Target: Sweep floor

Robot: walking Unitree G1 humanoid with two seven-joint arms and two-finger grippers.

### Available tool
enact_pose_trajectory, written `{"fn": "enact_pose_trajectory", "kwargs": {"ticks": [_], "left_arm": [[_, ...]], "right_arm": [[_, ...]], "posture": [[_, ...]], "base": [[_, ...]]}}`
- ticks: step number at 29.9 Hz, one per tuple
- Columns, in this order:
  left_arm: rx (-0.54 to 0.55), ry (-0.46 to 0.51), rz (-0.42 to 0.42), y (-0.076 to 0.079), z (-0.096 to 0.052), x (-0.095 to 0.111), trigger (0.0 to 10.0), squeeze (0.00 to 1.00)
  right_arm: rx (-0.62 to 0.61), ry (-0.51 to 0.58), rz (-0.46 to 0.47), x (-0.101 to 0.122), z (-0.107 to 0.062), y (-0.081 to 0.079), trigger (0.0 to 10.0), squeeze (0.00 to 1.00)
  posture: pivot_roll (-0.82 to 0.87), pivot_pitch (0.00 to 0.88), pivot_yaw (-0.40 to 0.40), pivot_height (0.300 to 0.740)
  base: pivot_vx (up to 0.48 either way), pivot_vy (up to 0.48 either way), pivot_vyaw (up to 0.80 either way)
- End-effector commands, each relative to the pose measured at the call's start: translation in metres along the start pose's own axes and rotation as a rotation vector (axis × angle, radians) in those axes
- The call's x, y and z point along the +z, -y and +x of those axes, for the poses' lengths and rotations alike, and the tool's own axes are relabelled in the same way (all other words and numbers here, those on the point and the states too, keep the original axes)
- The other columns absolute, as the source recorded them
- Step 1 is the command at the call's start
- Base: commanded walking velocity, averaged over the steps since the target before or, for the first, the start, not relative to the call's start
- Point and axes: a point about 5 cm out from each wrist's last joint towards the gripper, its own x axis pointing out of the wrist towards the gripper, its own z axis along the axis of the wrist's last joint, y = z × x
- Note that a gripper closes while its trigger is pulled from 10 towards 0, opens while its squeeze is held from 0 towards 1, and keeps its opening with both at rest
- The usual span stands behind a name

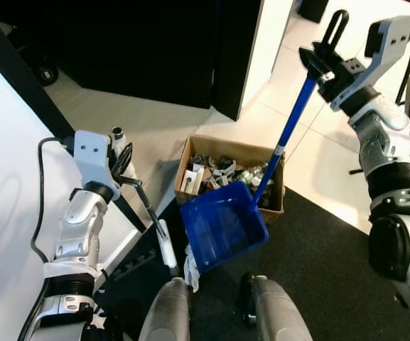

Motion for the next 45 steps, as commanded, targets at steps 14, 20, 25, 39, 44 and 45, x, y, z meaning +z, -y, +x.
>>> {"fn": "enact_pose_trajectory", "kwargs": {"ticks": [14, 20, 25, 39, 44, 45], "left_arm": [[0.0, 0.008, 0.043, 0.0, -0.013, -0.01, 10.0, 0.0], [-0.034, 0.004, 0.056, 0.012, -0.011, -0.014, 10.0, 0.0], [-0.054, 0.014, 0.055, 0.018, -0.007, -0.014, 10.0, 0.0], [-0.098, -0.002, 0.142, 0.018, 0.006, -0.013, 10.0, 0.0], [-0.139, -0.045, 0.212, 0.017, 0.011, -0.017, 10.0, 0.0], [-0.141, -0.051, 0.22, 0.016, 0.012, -0.017, 10.0, 0.0]], "right_arm": [[0.016, -0.222, -0.046, -0.074, -0.047, -0.035, 10.0, 0.0], [-0.061, -0.285, -0.051, -0.085, -0.057, -0.031, 10.0, 0.0], [-0.197, -0.35, -0.138, -0.093, -0.076, -0.017, 10.0, 0.0], [-0.348, -0.348, -0.144, -0.106, -0.077, -0.018, 10.0, 0.0], [-0.295, -0.407, -0.213, -0.109, -0.071, -0.021, 10.0, 0.0], [-0.29, -0.413, -0.222, -0.108, -0.071, -0.02, 10.0, 0.0]], "posture": [[0.06, 0.0, -0.031, 0.74], [0.06, 0.0, -0.032, 0.74], [0.04, 0.005, -0.021, 0.74], [0.04, 0.03, -0.013, 0.74], [0.04, 0.044, -0.023, 0.74], [0.04, 0.044, -0.024, 0.74]], "base": [[0.0, 0.0, 0.0], [0.0, 0.0, 0.0], [0.0, 0.0, 0.0], [0.0, 0.0, 0.0], [0.0, 0.0, 0.0], [0.0, 0.0, 0.0]]}}
